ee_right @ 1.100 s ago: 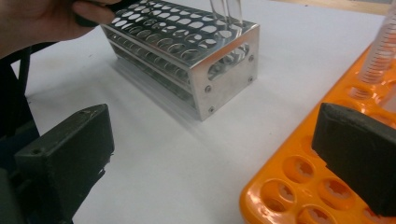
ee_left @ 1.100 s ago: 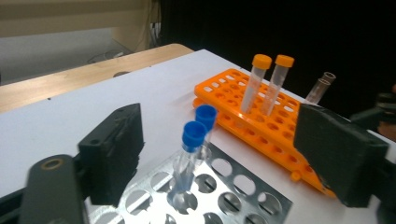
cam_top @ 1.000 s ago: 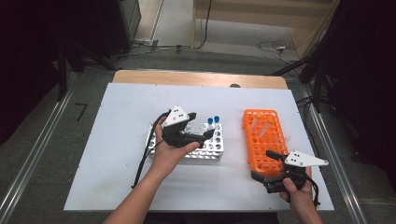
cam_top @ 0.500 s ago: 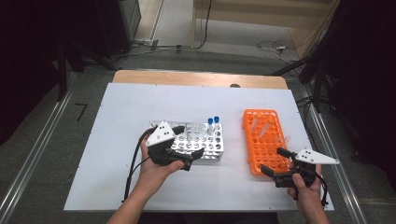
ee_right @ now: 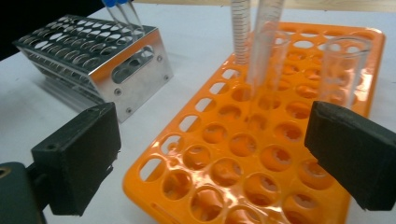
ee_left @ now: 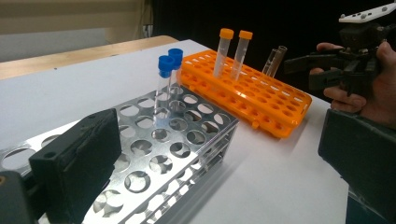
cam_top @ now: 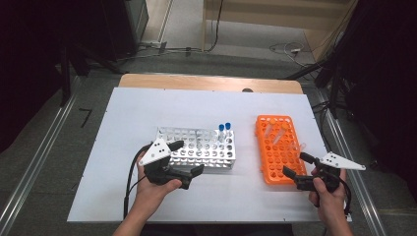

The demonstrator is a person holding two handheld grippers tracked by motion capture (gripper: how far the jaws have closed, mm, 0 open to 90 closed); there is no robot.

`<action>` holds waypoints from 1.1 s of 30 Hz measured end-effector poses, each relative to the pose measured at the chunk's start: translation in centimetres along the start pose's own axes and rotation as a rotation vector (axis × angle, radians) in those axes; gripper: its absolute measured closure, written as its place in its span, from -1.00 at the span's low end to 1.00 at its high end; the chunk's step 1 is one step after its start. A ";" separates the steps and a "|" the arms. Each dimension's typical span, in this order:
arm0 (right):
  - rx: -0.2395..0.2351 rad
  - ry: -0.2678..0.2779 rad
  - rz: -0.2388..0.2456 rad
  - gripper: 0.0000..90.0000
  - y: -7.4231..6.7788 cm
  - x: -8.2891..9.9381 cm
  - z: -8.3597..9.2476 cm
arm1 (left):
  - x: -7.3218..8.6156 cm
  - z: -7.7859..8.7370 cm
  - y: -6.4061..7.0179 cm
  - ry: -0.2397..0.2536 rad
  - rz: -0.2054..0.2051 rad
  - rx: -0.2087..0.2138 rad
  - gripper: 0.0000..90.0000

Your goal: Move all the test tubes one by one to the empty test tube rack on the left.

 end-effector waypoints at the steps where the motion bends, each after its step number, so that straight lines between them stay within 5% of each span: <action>1: 0.005 0.002 -0.004 -0.94 0.2 0.0 0.1 | 0.0 0.1 -0.1 -0.002 -0.004 -0.008 -1.00; 14: 0.120 -0.024 -0.065 -0.70 2.9 0.3 0.3 | 0.2 1.2 -1.3 0.000 0.013 -0.041 -1.00; 26: 0.221 -0.050 -0.082 -0.17 4.3 0.5 -1.0 | 0.3 1.2 -1.5 -0.001 0.018 -0.044 -1.00; 33: 0.232 -0.043 -0.073 0.15 4.4 0.6 -1.4 | 0.4 1.2 -1.5 -0.005 0.019 -0.043 -1.00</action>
Point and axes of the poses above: each handheld gripper's, and its own axes: z roughly backward along the jaws, x roughly out of its underside, y roughly to its right, the point moved 3 cm from there along -z, roughly forward along the jaws, and after that the axes turned 13 degrees about z, right-handed, at the moved point
